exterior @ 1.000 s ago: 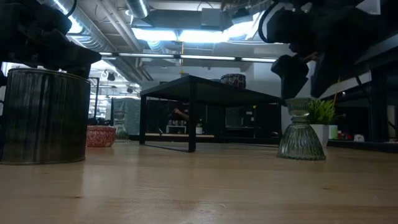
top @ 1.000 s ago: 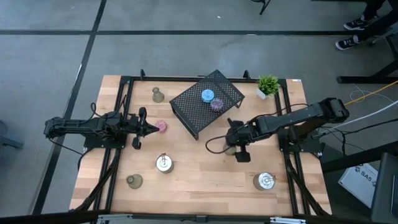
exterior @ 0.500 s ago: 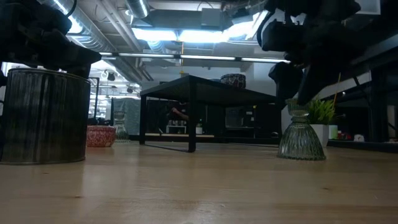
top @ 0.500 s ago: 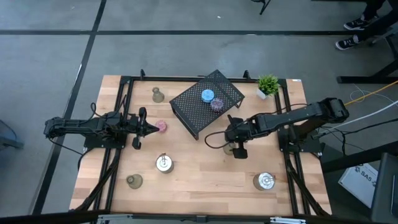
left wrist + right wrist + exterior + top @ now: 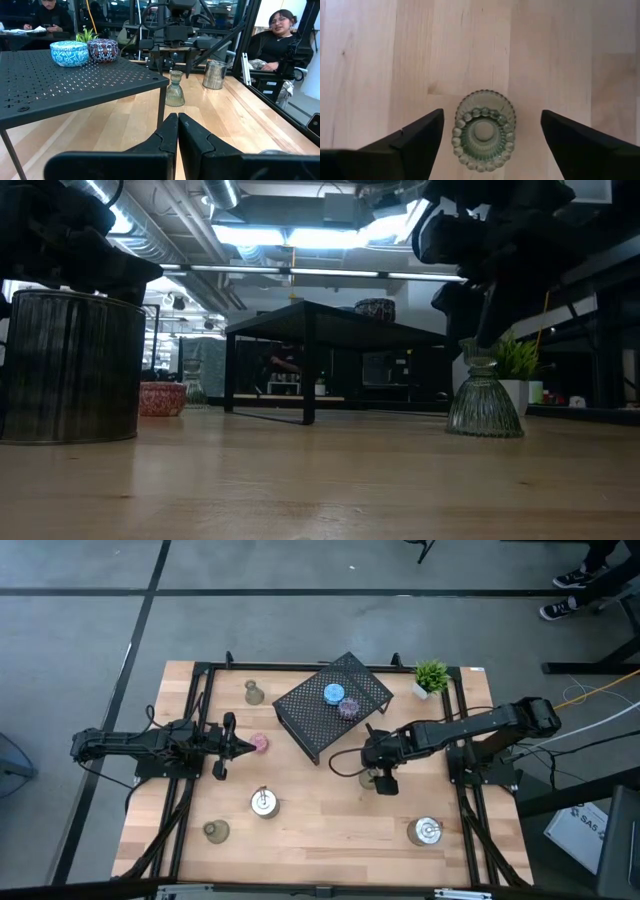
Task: Pick & Place candle stick holders
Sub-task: Put the middle green glass candle holder on the shelf
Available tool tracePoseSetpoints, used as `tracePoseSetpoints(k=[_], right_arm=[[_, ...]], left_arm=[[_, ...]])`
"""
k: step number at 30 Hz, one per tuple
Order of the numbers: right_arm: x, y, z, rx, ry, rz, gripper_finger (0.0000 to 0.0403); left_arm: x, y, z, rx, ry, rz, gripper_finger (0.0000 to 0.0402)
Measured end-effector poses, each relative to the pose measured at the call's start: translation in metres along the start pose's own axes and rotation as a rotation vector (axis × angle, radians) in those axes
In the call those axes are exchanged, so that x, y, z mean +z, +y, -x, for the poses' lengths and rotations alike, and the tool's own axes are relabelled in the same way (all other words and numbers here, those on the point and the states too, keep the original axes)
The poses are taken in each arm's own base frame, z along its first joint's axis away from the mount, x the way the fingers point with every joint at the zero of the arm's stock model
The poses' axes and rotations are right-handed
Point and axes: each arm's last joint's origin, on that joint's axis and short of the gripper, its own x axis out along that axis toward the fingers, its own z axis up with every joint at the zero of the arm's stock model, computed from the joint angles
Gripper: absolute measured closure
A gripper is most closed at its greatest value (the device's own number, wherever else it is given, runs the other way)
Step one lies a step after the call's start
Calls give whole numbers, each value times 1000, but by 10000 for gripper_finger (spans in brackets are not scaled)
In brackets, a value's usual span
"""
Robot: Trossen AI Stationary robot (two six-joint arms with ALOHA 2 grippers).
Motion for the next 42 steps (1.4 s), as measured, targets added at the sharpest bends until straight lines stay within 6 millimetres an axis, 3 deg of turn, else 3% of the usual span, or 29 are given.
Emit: tracePoseSetpoints(k=[25, 42], right_arm=[[-1, 0, 0, 2, 10, -12, 166], [-1, 0, 0, 2, 10, -12, 207]], left_arm=[[0, 0, 0, 0, 0, 0, 393], [0, 0, 0, 0, 0, 0, 395]])
